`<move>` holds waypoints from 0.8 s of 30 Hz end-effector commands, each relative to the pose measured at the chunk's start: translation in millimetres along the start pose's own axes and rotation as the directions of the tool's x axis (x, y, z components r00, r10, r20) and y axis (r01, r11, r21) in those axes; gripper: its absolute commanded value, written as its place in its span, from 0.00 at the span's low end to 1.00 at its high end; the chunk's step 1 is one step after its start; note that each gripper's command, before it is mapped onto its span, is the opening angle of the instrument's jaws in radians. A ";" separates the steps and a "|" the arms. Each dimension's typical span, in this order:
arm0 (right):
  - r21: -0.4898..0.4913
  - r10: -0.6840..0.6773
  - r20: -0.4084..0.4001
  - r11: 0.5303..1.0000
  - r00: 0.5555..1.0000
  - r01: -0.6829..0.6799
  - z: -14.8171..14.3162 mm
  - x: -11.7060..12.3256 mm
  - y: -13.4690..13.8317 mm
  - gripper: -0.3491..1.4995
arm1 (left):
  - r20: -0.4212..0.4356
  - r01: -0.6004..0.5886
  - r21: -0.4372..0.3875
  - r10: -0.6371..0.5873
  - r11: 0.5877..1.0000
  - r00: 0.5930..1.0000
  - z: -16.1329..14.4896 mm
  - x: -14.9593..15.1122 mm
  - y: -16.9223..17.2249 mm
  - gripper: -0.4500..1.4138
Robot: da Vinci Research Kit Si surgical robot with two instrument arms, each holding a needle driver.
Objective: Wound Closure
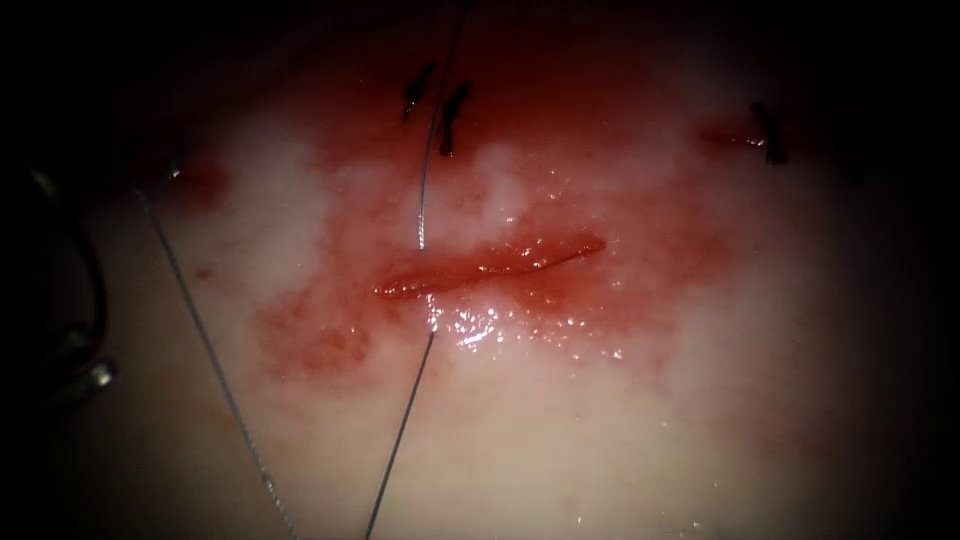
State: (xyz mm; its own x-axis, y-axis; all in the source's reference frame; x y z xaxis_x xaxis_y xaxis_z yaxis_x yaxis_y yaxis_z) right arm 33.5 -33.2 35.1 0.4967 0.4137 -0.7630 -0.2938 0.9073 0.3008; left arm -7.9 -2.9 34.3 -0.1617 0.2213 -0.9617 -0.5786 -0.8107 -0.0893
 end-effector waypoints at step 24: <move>-0.084 -0.087 -0.159 0.994 0.984 0.074 -0.3 -2.7 9.8 0.72 | 0.078 -0.122 0.089 0.116 0.989 0.990 -3.9 -0.9 -5.0 0.00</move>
State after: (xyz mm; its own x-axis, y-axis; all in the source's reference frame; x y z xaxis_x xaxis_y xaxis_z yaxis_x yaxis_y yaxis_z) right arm 28.2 -25.0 39.6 0.3971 0.3187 -0.8607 -0.3268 0.9254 0.1919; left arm -1.1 -1.1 33.8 -0.2912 0.1677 -0.9419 -0.6258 -0.7780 0.0549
